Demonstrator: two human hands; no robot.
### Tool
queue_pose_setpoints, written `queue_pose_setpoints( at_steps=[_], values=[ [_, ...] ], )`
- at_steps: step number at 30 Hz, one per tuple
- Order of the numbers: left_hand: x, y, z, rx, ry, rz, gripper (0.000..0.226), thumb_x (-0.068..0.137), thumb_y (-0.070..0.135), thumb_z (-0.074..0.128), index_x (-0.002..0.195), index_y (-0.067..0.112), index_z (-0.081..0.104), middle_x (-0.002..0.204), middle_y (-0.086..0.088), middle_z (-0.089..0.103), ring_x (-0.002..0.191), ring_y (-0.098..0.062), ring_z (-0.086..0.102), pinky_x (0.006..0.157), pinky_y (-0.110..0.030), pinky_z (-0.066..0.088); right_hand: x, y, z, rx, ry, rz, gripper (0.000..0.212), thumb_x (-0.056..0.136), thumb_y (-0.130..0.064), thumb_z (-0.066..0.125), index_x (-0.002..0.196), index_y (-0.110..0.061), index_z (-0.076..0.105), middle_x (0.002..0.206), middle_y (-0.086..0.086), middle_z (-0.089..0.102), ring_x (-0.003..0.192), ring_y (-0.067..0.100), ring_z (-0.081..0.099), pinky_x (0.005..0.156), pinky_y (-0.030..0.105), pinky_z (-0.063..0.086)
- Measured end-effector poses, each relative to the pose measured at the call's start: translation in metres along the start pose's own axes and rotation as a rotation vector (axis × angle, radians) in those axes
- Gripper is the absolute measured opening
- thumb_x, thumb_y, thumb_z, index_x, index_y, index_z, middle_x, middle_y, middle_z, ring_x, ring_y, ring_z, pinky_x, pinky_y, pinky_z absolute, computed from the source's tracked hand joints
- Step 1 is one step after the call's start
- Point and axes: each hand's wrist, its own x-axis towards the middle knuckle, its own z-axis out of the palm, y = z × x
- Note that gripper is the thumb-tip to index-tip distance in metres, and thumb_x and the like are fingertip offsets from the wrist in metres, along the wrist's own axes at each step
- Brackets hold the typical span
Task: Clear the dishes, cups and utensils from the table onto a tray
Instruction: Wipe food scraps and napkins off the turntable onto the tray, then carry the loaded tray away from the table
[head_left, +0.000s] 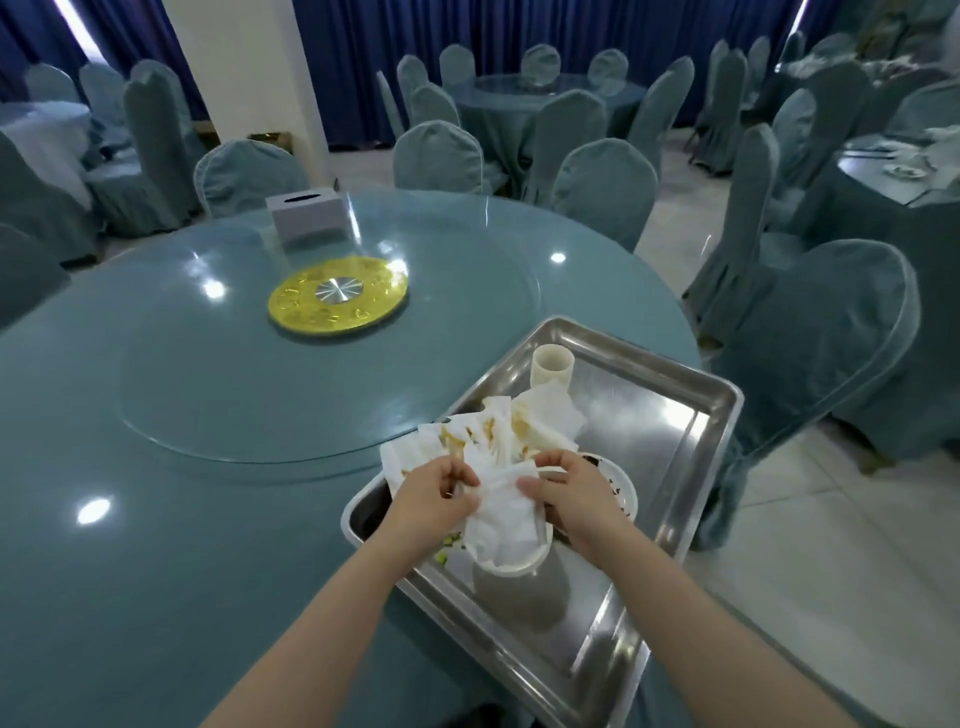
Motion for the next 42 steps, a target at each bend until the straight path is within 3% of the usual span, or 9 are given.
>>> queue_pose_setpoints(
  at_steps=[8, 13, 19, 25, 28, 31, 34, 39, 42],
  values=[
    [0.069, -0.011, -0.006, -0.135, 0.016, -0.126, 0.028, 0.086, -0.007, 0.047, 0.098, 0.015, 0.059, 0.086, -0.006, 0.072, 0.075, -0.016, 0.068, 0.060, -0.018, 0.049, 0.058, 0.006, -0.024, 0.015, 0.452, 0.038, 0.016, 0.083, -0.013, 0.070, 0.095, -0.015, 0.060, 0.087, 0.008, 0.065, 0.065, 0.020, 0.058, 0.061, 0.032, 0.050],
    [0.120, -0.019, -0.031, -0.154, 0.028, -0.149, 0.023, 0.088, -0.001, 0.049, 0.097, 0.016, 0.061, 0.085, -0.001, 0.072, 0.075, -0.012, 0.068, 0.060, -0.017, 0.047, 0.094, -0.009, -0.042, 0.117, 0.607, 0.071, 0.031, 0.085, -0.020, 0.070, 0.112, -0.010, 0.059, 0.104, 0.007, 0.065, 0.089, 0.019, 0.066, 0.076, 0.029, 0.056],
    [0.186, -0.031, -0.030, 0.024, 0.083, -0.070, 0.021, 0.086, 0.005, 0.051, 0.090, 0.021, 0.064, 0.087, 0.006, 0.069, 0.078, -0.009, 0.062, 0.062, -0.018, 0.042, 0.088, 0.011, -0.074, -0.346, 0.780, 0.077, 0.031, 0.086, -0.017, 0.067, 0.116, -0.018, 0.060, 0.115, 0.000, 0.062, 0.094, 0.010, 0.055, 0.075, 0.018, 0.041],
    [0.222, -0.066, -0.008, 0.273, 0.004, 0.005, 0.029, 0.087, 0.007, 0.053, 0.113, 0.015, 0.063, 0.107, -0.006, 0.064, 0.086, -0.019, 0.060, 0.065, -0.027, 0.045, 0.023, 0.069, -0.104, -0.716, 0.889, 0.246, 0.062, 0.084, -0.021, 0.067, 0.138, -0.029, 0.038, 0.141, 0.009, 0.038, 0.127, 0.029, 0.039, 0.101, 0.043, 0.039],
    [0.224, -0.076, -0.001, 0.393, -0.031, 0.002, 0.040, 0.088, 0.013, 0.052, 0.126, 0.025, 0.054, 0.121, -0.005, 0.059, 0.090, -0.024, 0.061, 0.071, -0.037, 0.051, 0.007, 0.087, -0.100, -0.552, 0.690, 0.308, 0.082, 0.092, -0.016, 0.054, 0.146, -0.049, 0.001, 0.120, 0.007, 0.055, 0.093, 0.026, 0.064, 0.074, 0.036, 0.055],
    [0.227, -0.080, 0.000, 0.447, -0.057, -0.019, 0.043, 0.089, 0.012, 0.051, 0.128, 0.031, 0.049, 0.127, -0.006, 0.056, 0.081, -0.017, 0.058, 0.060, -0.031, 0.045, 0.007, 0.089, -0.104, -0.528, 0.669, 0.361, 0.084, 0.096, -0.019, 0.047, 0.143, -0.055, -0.012, 0.101, 0.002, 0.061, 0.068, 0.021, 0.063, 0.057, 0.033, 0.053],
    [0.223, -0.079, -0.002, 0.543, -0.101, 0.038, 0.044, 0.090, 0.012, 0.051, 0.131, 0.028, 0.048, 0.112, -0.008, 0.060, 0.077, -0.016, 0.052, 0.055, -0.027, 0.036, 0.002, 0.090, -0.109, -0.607, 0.654, 0.399, 0.082, 0.097, -0.022, 0.045, 0.142, -0.054, -0.015, 0.084, 0.012, 0.066, 0.064, 0.027, 0.064, 0.061, 0.042, 0.057],
    [0.198, -0.083, 0.004, 0.602, -0.136, 0.157, 0.055, 0.086, 0.015, 0.056, 0.136, 0.033, 0.041, 0.065, 0.003, 0.053, 0.056, -0.013, 0.049, 0.049, -0.026, 0.034, -0.021, 0.097, -0.120, -0.549, 0.772, 0.348, 0.073, 0.097, -0.022, 0.045, 0.146, -0.054, 0.002, 0.124, 0.012, 0.062, 0.087, 0.019, 0.063, 0.057, 0.023, 0.044],
    [0.183, -0.077, 0.016, 0.554, -0.116, 0.172, 0.058, 0.084, 0.013, 0.057, 0.137, 0.035, 0.046, 0.054, 0.001, 0.051, 0.050, -0.016, 0.052, 0.047, -0.026, 0.035, -0.039, 0.100, -0.130, -0.533, 0.830, 0.288, 0.074, 0.094, -0.014, 0.048, 0.146, -0.052, 0.012, 0.136, -0.001, 0.054, 0.076, 0.010, 0.060, 0.067, 0.024, 0.050]
  ],
)
